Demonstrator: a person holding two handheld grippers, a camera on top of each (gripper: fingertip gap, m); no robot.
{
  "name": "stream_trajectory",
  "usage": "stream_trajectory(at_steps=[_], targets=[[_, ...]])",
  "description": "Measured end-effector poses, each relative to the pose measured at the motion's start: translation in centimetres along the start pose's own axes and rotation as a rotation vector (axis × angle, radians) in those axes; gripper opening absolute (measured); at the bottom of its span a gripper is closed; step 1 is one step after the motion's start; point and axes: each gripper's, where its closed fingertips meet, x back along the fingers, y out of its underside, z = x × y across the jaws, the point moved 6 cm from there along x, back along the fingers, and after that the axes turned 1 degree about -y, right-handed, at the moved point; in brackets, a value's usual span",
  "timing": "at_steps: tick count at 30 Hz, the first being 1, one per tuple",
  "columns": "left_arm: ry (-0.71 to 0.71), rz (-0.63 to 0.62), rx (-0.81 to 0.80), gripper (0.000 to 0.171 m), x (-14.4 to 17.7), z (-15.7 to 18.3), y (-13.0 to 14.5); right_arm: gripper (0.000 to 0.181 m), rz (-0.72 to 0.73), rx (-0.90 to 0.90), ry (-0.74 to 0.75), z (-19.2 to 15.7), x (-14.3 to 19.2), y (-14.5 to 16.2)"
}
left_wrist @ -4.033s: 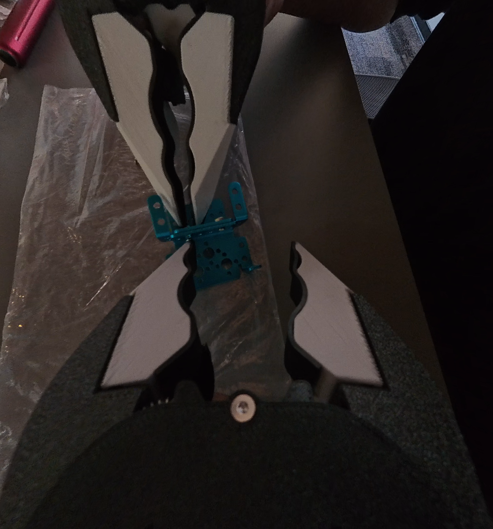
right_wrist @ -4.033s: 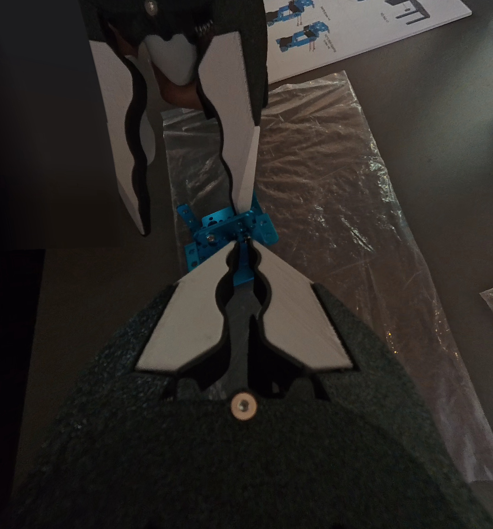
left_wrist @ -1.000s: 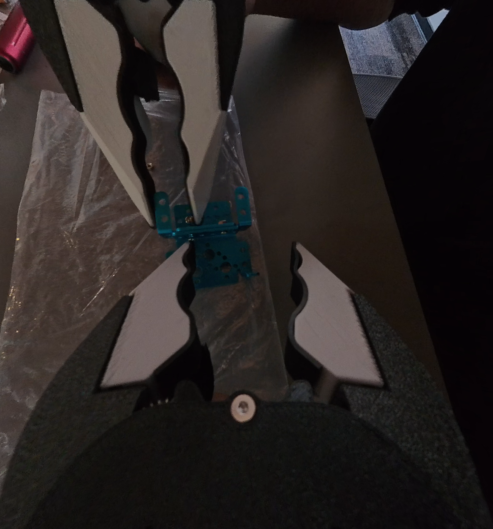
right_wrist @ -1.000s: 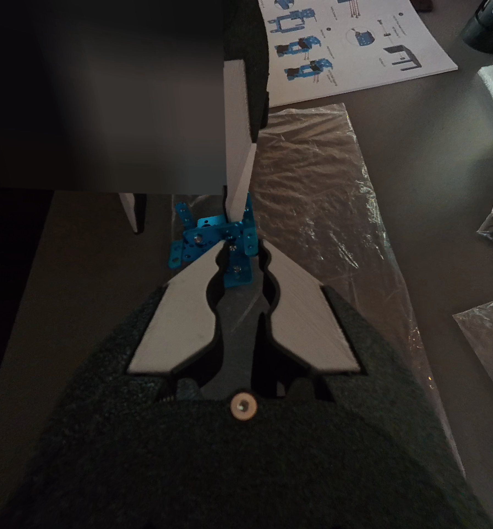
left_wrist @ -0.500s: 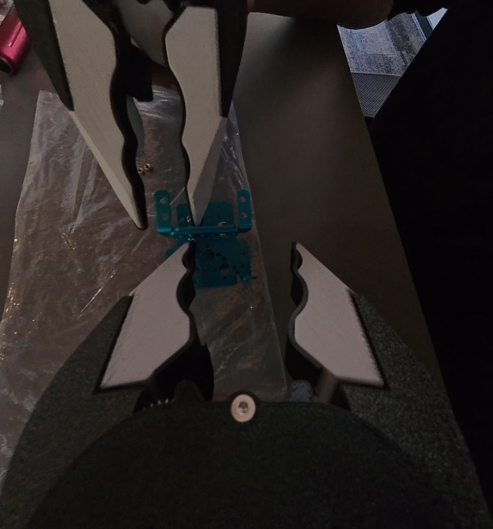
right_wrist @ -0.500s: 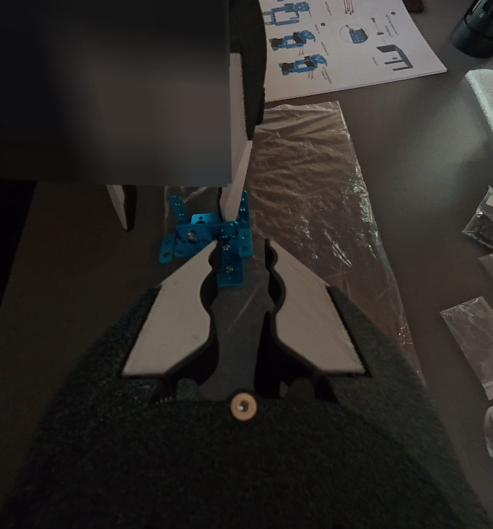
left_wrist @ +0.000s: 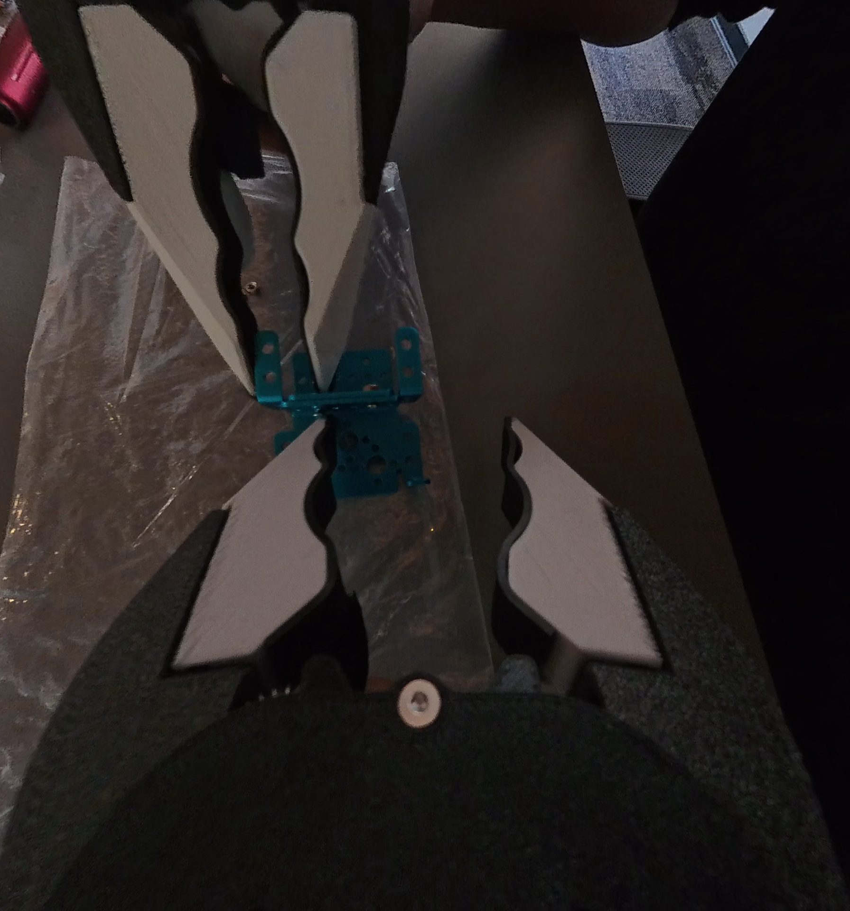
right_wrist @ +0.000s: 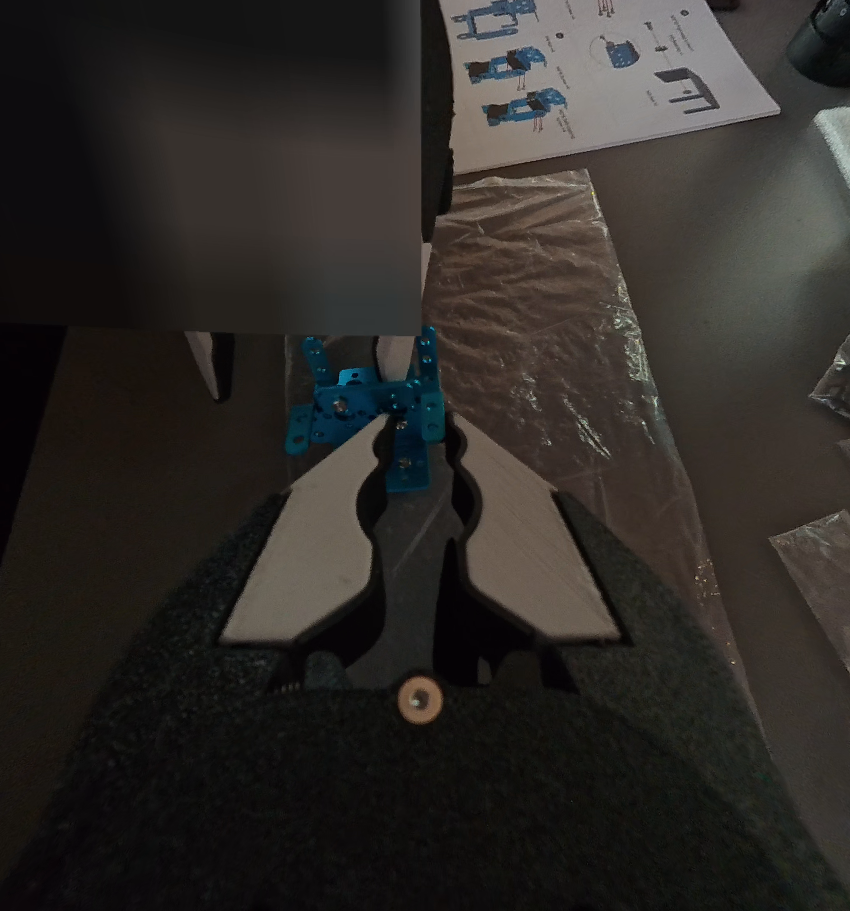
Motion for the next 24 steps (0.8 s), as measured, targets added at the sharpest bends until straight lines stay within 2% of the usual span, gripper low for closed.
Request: stream_trajectory(at_steps=[3, 9, 16, 19, 24], targets=[[0.001, 0.002, -0.003, 0.068, -0.01, 0.06, -0.03, 0.006, 0.015, -0.056, -0.028, 0.31, 0.19, 0.02], [-0.003, -0.004, -0.005, 0.068, -0.07, 0.07, 0.03, 0.022, 0.001, -0.027, -0.026, 0.02, 0.04, 0.13], [-0.005, -0.003, -0.006, 0.068, -0.08, 0.06, 0.01, 0.008, 0.015, -0.055, -0.023, 0.38, 0.23, 0.15], [-0.005, -0.004, -0.008, 0.068, -0.07, 0.11, 0.02, 0.018, 0.027, -0.049, -0.017, 0.42, 0.42, 0.11], [-0.002, -0.004, -0.006, 0.068, -0.08, 0.10, 0.02, 0.020, 0.005, -0.032, -0.008, 0.24, 0.08, 0.15]])
